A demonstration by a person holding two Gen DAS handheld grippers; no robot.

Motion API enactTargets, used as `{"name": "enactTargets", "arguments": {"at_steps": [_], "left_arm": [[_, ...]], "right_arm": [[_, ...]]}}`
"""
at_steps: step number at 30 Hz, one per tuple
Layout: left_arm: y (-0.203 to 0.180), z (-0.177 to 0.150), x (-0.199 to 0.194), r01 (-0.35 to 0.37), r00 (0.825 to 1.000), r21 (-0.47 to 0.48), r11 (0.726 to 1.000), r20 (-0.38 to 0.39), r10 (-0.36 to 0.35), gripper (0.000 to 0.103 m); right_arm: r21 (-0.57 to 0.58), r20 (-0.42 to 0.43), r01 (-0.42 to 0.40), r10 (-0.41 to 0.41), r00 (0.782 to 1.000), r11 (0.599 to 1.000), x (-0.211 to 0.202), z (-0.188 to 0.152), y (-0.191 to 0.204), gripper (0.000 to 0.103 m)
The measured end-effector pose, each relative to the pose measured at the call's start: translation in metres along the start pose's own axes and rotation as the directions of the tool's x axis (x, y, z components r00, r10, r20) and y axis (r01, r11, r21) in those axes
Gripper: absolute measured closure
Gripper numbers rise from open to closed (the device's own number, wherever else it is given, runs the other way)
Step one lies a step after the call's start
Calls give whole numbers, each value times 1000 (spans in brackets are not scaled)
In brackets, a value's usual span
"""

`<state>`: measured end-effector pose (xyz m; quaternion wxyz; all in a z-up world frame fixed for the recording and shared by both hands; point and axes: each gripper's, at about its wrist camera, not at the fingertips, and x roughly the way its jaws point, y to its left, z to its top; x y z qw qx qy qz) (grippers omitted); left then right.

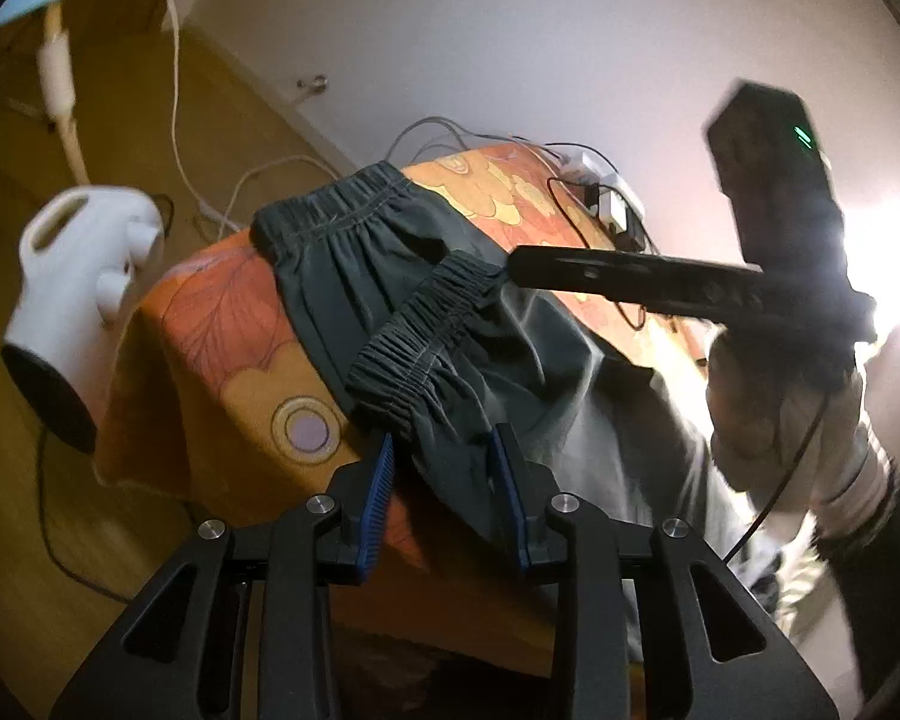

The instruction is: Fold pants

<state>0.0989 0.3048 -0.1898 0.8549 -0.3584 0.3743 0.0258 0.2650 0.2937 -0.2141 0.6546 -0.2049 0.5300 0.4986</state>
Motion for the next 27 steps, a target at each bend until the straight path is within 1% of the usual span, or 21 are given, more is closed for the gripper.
{"name": "enactTargets", "arguments": {"at_steps": [3,4,5,6,8,12,16,18,21,23,25,27], "left_arm": [[-1,0,1,-22,1000,26,999,9,22,75],[-1,0,2,-29,1000,32,999,10,28,76],[-1,0,1,-34,999,35,999,15,34,81],[-1,0,0,-35,999,39,999,19,34,83],[-3,-1,-2,-40,999,59,997,29,39,91],[-9,2,-12,-52,996,115,992,71,44,95],[-10,15,-17,-68,992,124,990,116,54,96],[-11,22,-16,-91,988,139,986,133,73,97],[-6,31,-14,-99,987,134,986,138,81,97],[1,36,-11,-85,989,109,990,133,70,97],[5,39,-9,-68,992,104,992,116,56,97],[5,41,-3,-80,992,121,989,106,67,97]], "right_arm": [[27,-50,-47,48,998,999,14,0,-7,58],[25,-61,-50,52,997,998,17,-1,-7,60],[20,-65,-48,49,997,999,19,-2,-6,78],[18,-63,-50,51,997,999,20,-3,-5,90],[16,-42,-65,65,997,998,16,-5,-4,95],[-47,40,-55,57,998,997,-11,-2,8,98],[-88,136,37,-25,990,995,-33,17,18,99],[-100,168,71,-54,984,992,-37,29,21,99],[-105,163,68,-51,985,992,-30,45,23,99],[-122,152,75,-56,987,990,-21,49,26,99],[-131,140,98,-79,987,987,-13,48,25,99],[-124,125,135,-119,985,983,-6,44,18,99]]}}
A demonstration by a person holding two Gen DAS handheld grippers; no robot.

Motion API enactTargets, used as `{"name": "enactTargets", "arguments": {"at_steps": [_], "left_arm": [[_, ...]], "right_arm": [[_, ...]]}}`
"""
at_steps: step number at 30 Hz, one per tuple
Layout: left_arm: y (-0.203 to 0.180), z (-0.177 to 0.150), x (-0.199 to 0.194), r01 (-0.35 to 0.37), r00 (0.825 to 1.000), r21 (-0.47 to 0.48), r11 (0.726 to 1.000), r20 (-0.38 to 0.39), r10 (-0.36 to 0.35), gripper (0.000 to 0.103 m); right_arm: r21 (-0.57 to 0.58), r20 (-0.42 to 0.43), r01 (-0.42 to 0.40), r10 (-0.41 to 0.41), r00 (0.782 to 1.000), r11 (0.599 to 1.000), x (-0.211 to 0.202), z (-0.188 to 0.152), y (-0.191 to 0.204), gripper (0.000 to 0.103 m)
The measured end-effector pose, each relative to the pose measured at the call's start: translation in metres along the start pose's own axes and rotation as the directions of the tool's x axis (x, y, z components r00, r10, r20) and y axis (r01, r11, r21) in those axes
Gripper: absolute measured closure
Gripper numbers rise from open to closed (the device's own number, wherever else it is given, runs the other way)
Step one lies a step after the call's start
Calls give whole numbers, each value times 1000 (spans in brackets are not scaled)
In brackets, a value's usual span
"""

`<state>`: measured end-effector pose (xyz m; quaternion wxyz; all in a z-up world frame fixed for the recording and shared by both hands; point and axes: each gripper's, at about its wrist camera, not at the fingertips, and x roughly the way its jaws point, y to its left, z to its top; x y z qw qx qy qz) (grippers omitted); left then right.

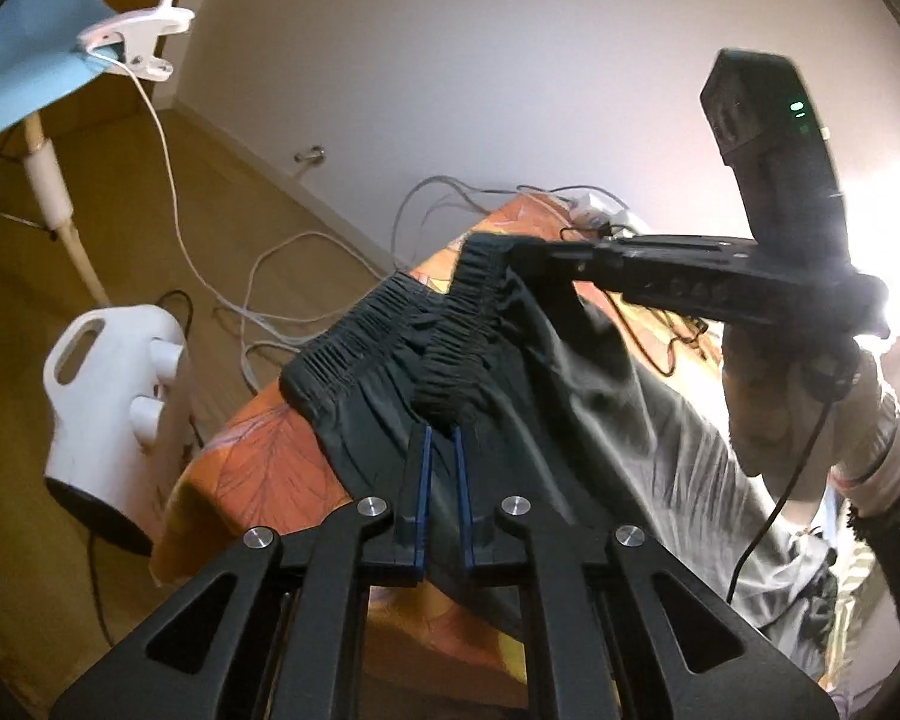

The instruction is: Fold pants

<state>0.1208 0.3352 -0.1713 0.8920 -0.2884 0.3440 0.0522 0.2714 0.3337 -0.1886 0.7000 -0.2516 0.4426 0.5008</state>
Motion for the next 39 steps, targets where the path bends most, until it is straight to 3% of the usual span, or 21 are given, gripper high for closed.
{"name": "enactTargets", "arguments": {"at_steps": [2,4,6,8,12,15,16,17,19,21,23,24,25,27,28,39], "left_arm": [[-3,3,5,0,1000,15,1000,-14,0,96],[-6,8,11,-2,1000,22,1000,-17,3,96],[-8,15,19,3,999,29,1000,-37,-2,83],[-10,21,28,-7,999,36,999,-54,9,54],[-11,24,49,-49,994,39,998,-92,52,52],[-20,20,54,-80,993,86,993,-81,87,52],[-23,19,56,-94,992,105,990,-77,103,52],[-25,18,56,-102,991,112,988,-73,110,52],[-28,17,58,-119,990,128,985,-64,128,52],[-33,14,60,-148,986,156,977,-48,157,53],[-36,11,60,-186,980,185,965,-32,195,68],[-38,10,61,-190,980,194,962,-28,199,69],[-39,9,60,-200,978,206,958,-19,209,76],[-40,9,58,-201,978,214,956,-12,209,78],[-39,9,55,-200,979,211,957,-5,205,78],[-28,11,16,-192,981,202,960,76,180,79]], "right_arm": [[-2,-27,71,-71,997,998,10,-5,-9,98],[27,-53,79,-78,996,996,12,-9,-20,95],[42,-46,89,-87,995,995,5,-13,-25,91],[23,-31,90,-89,996,996,-9,-19,-23,90],[11,-44,92,-92,995,996,-21,-30,-25,90],[68,-57,76,-72,996,995,-17,-32,-39,89],[114,-53,39,-33,998,993,-15,-31,-47,81],[141,-47,18,-12,999,990,-13,-30,-50,66],[202,-21,-20,24,999,979,-8,-26,-59,55],[244,-4,-74,77,997,967,0,-21,-63,55],[253,-7,-94,99,995,963,9,-17,-61,55],[243,-18,-83,90,996,967,15,-15,-58,55],[231,-41,-62,74,996,971,22,-14,-54,55],[227,-67,-43,59,996,973,30,-15,-51,73],[226,-84,-52,73,994,973,35,-16,-49,89],[135,20,-80,78,997,988,0,-4,-16,97]]}}
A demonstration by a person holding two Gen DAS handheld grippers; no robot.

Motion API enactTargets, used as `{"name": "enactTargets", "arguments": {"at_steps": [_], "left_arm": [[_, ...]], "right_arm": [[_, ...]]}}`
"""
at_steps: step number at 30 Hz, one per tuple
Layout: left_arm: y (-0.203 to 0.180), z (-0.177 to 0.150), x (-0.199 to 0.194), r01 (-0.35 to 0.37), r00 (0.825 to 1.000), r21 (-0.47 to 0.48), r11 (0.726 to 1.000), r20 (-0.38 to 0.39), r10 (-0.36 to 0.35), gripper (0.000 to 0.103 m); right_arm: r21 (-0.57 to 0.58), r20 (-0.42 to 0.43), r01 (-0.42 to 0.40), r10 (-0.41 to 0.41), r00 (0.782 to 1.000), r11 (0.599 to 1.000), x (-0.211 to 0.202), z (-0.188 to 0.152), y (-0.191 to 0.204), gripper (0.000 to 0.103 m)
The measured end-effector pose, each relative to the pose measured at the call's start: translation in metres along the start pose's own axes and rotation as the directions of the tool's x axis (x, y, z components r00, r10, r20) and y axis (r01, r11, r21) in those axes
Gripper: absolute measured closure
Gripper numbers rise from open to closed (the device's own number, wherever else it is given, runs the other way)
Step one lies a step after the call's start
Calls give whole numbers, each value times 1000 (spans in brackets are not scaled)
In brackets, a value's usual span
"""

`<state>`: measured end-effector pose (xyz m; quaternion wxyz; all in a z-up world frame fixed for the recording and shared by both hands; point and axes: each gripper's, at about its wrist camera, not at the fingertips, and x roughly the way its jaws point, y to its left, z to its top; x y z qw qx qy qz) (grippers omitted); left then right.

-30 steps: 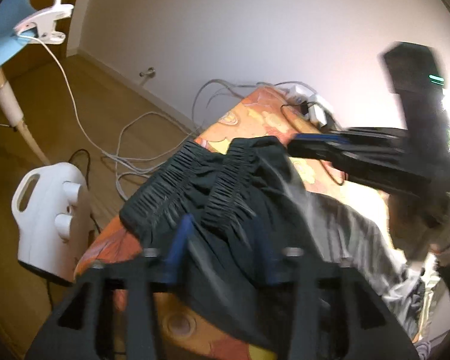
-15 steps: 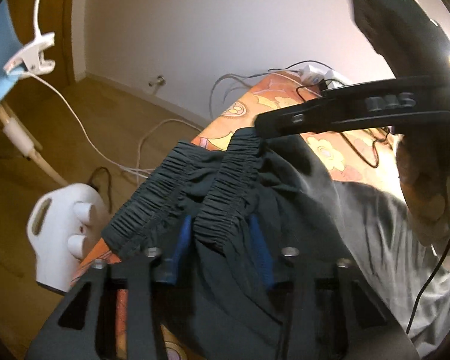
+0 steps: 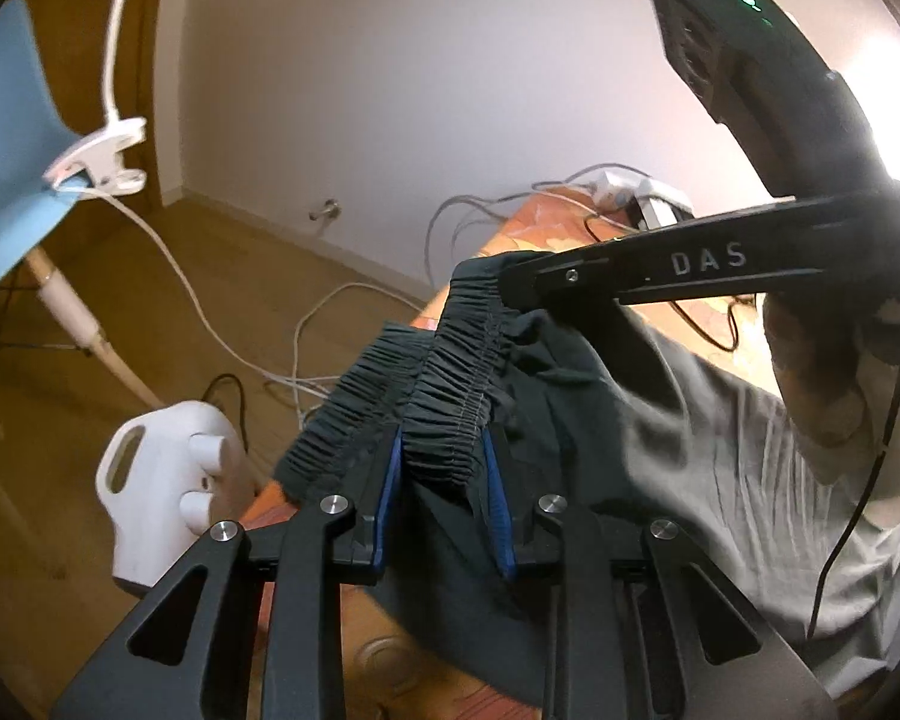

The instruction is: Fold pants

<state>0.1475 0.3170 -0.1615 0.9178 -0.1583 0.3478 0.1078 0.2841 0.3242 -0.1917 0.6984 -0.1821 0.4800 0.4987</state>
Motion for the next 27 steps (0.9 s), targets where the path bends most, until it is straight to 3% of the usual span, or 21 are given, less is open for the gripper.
{"name": "enactTargets", "arguments": {"at_steps": [6,15,17,18,19,27], "left_arm": [[24,5,-8,-55,998,-12,998,15,55,79],[34,-8,20,-64,995,-20,998,-73,62,79],[33,-6,18,-62,995,-27,998,-75,60,79],[33,-6,17,-63,995,-30,998,-76,61,79],[33,-6,17,-65,995,-29,997,-78,63,79],[39,1,2,-69,992,-97,993,-108,59,75]], "right_arm": [[-20,21,-9,9,1000,1000,14,18,29,97],[-56,-57,57,-61,997,997,51,19,42,95],[-19,-50,38,-39,998,999,41,20,35,83],[-17,-92,38,-39,995,999,33,20,32,81],[-13,-75,52,-52,996,999,21,19,29,79],[38,29,109,-111,993,993,-97,-24,7,72]]}}
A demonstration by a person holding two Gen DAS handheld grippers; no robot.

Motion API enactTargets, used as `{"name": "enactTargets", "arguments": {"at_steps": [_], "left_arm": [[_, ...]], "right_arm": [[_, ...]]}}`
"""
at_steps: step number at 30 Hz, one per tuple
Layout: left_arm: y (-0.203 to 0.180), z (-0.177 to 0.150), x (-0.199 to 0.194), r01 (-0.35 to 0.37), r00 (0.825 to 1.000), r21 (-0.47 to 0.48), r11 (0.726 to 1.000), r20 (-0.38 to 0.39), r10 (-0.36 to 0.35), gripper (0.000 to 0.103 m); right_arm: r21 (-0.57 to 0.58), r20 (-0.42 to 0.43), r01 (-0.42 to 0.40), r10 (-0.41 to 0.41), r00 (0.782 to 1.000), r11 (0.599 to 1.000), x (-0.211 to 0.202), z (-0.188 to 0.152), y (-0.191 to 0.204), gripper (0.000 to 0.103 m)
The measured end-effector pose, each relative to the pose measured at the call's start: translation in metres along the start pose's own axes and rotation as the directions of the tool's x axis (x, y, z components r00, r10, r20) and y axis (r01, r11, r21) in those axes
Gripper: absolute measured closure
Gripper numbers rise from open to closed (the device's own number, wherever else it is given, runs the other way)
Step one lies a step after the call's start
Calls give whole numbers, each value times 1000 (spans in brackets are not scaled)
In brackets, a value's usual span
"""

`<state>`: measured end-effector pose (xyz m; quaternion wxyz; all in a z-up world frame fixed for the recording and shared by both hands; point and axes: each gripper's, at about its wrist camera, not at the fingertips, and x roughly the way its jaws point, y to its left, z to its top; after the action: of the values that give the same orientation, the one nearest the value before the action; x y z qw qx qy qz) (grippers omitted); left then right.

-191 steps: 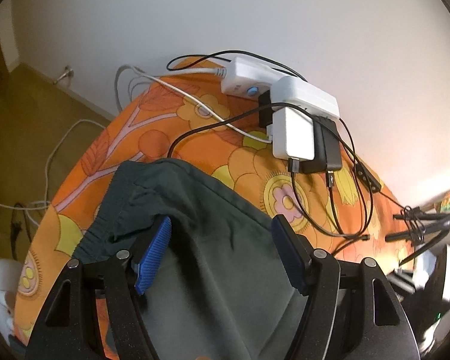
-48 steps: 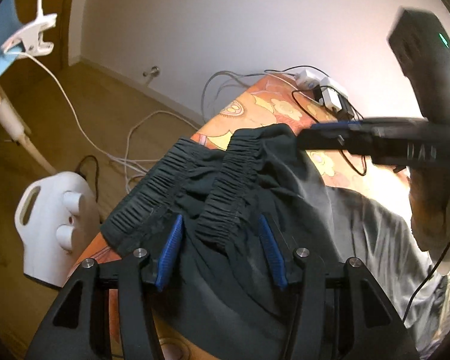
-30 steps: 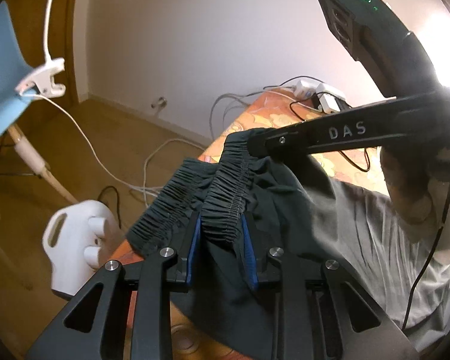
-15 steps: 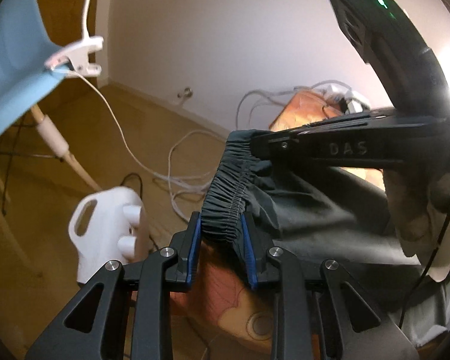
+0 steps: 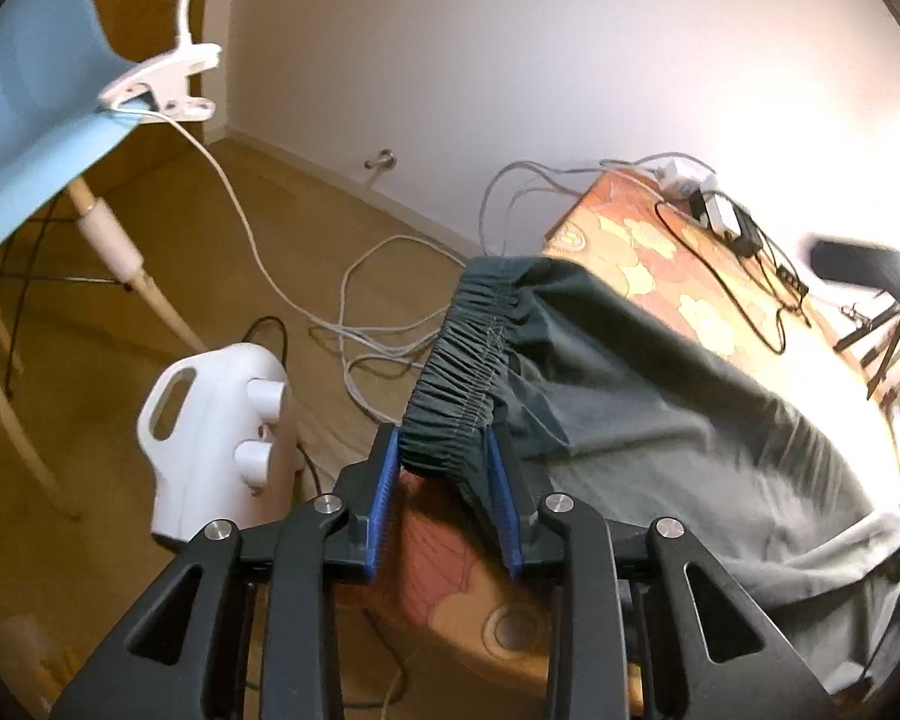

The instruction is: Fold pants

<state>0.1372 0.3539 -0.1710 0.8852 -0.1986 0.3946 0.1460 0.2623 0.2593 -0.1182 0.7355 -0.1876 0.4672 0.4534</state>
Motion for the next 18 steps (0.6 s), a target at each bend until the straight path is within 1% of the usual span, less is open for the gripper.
{"name": "enactTargets", "arguments": {"at_steps": [2,4,6,10,11,13,15,18], "left_arm": [[-1,3,-13,-19,1000,3,1000,10,19,75],[-3,6,-25,-14,1000,9,1000,20,14,75],[-11,12,-42,-7,999,36,999,40,5,75],[-43,26,-74,15,996,136,991,83,-26,75],[-58,30,-82,23,995,172,985,94,-39,75],[-84,35,-93,49,993,232,971,97,-73,75],[-112,38,-100,77,990,285,955,94,-108,75],[-155,35,-108,129,982,343,930,83,-167,75]], "right_arm": [[24,6,11,-11,1000,1000,-28,-15,-10,72],[63,21,18,-19,1000,998,-64,-38,-24,72],[98,47,46,-50,998,994,-105,-65,-36,72],[172,89,117,-134,987,978,-176,-117,-58,71],[199,97,132,-153,983,971,-194,-132,-64,69],[260,110,179,-213,971,949,-232,-166,-77,66],[315,117,207,-254,960,926,-261,-192,-88,65],[417,113,260,-334,936,871,-309,-245,-110,65]]}}
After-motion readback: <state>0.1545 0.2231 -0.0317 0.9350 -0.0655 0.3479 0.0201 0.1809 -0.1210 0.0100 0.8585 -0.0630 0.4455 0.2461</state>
